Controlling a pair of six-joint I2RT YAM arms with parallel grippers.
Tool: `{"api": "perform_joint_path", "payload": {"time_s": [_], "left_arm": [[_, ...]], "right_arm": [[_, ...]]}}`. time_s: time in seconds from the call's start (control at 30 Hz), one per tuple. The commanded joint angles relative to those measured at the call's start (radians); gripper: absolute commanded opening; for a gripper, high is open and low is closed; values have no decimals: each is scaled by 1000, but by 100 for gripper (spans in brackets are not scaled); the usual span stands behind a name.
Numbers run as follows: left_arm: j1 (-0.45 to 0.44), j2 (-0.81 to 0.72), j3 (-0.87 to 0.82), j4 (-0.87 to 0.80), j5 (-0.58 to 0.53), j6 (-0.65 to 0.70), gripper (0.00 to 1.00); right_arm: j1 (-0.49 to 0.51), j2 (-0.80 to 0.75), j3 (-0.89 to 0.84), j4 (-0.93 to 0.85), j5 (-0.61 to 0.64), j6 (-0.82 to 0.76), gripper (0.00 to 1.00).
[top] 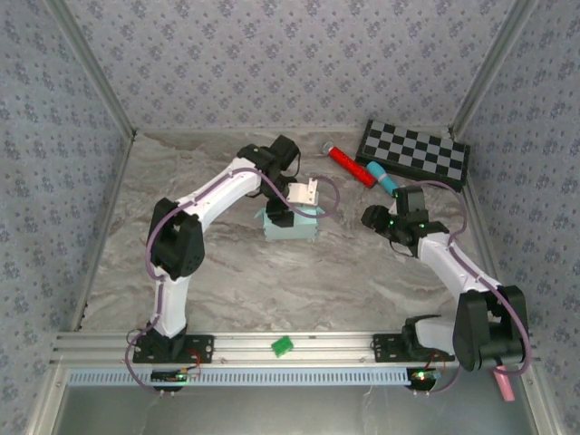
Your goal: Fold the paper box
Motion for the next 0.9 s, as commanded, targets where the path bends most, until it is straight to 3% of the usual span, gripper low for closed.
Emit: {"api": "perform_joint_path", "payload": {"time_s": [0.0,0.2,0.47,0.67,0.87], "left_arm": [[-7,-66,37,-24,16,-23,73],[-8,-220,-73,152,20,-168,74],[47,-468,-325,448,-84,-592,71],[123,-574,-418,398,-172,-960,70],[188,-686,-609,434,-81,-1117,68]], "right_arm": [[-3,11,18,9,-22,-36,55],[32,43,97,-27,-49,-109,55],[100,116,253,-107,-92,-280,55],[170,162,369,-194,-94,-456,53],[198,214,450,-264,-144,-548,50]]}}
